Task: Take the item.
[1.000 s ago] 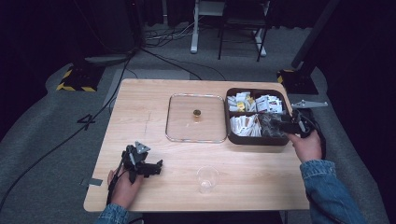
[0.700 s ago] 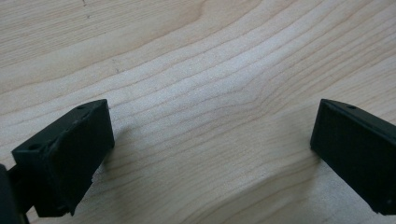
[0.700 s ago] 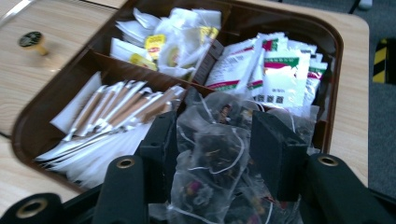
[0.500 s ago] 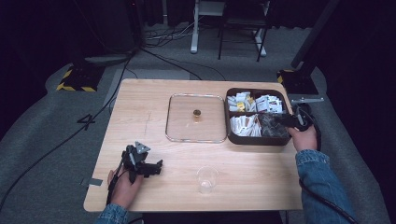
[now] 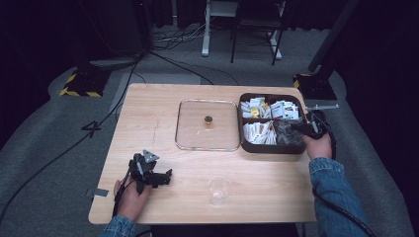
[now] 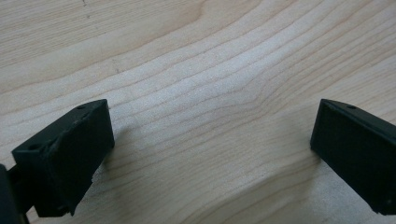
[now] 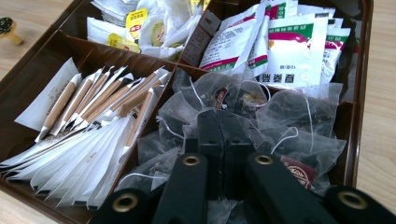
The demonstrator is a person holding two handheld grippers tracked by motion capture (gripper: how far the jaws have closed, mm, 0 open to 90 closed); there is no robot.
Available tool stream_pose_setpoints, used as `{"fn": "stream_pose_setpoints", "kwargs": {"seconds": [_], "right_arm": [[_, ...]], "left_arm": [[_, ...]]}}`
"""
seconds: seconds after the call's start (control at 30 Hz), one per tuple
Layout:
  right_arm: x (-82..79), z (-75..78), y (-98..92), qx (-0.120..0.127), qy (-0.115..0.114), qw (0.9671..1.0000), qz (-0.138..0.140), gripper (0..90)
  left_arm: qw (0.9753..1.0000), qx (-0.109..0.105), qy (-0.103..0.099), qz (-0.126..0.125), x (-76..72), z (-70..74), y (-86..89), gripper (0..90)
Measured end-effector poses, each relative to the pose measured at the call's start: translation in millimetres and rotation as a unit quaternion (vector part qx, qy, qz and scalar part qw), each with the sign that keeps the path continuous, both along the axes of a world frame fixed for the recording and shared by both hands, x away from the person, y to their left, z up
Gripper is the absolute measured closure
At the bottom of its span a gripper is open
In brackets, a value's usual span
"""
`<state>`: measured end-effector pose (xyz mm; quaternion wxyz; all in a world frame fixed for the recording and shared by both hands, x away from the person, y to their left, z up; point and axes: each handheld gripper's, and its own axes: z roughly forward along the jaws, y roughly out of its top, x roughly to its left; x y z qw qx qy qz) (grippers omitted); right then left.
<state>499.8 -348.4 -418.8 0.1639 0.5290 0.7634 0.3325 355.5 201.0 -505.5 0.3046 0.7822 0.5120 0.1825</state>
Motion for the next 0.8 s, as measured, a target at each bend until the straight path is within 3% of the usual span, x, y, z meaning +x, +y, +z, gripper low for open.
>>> {"fn": "stream_pose_setpoints", "kwargs": {"seconds": [0.43,0.8], "right_arm": [[-13.3,24.4,-2.4,0.021,-0.043,0.9987,0.019,90.0],[-34.8,52.3,0.9,0.052,-0.076,0.9940,0.060,90.0]], "left_arm": [[1.0000,0.000,0.000,0.000,0.0,0.0,0.0,0.0],[1.0000,0.000,0.000,0.000,0.0,0.0,0.0,0.0]]}}
